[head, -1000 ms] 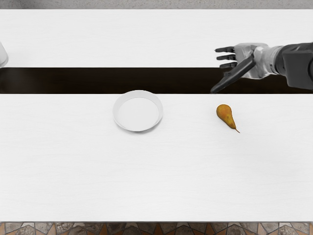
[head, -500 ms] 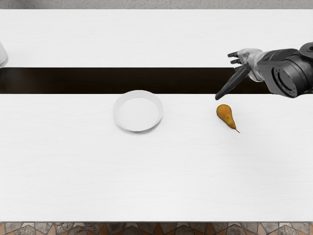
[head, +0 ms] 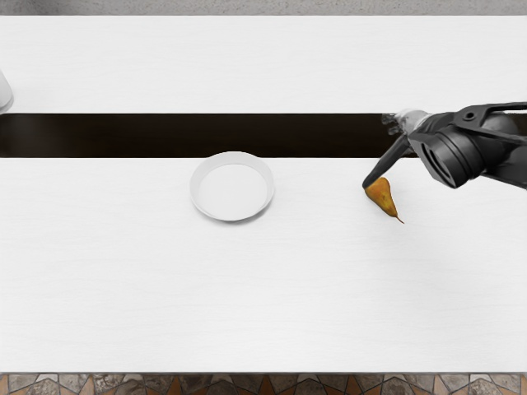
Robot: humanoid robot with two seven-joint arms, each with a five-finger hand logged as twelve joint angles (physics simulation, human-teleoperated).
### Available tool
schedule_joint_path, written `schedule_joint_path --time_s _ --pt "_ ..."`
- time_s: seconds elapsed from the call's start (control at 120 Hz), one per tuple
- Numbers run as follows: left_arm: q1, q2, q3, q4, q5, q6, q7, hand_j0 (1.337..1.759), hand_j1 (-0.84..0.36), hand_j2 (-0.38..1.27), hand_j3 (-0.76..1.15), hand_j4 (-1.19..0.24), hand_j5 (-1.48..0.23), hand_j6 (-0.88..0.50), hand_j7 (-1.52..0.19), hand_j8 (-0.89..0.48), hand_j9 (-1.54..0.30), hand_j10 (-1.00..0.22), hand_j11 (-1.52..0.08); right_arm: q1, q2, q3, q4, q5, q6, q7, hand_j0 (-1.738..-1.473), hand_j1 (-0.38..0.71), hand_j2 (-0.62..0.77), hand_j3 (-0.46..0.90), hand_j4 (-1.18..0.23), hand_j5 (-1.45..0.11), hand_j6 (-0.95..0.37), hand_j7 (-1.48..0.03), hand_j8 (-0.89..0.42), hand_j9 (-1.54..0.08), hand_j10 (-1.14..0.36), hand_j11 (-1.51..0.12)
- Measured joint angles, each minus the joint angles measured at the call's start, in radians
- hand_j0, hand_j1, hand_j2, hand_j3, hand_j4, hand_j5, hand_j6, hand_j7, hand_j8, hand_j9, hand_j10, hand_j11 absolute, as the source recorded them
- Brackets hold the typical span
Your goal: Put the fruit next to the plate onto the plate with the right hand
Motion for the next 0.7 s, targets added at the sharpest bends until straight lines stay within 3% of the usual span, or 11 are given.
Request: schedule_joint_path --time_s 0.7 --pt "0.0 0.0 0.0 0.0 0.0 0.0 0.0 1.658 0.35 0.0 0.0 0.0 0.0 0.0 0.0 0.0 0.0 0.0 0.0 0.024 0.101 -0.133 -0.028 0.001 -0.008 0.0 -1.658 -0.15 -0.03 0.0 -0.17 -0.22 -0.17 -0.22 -0.17 -0.22 -0.17 -0.22"
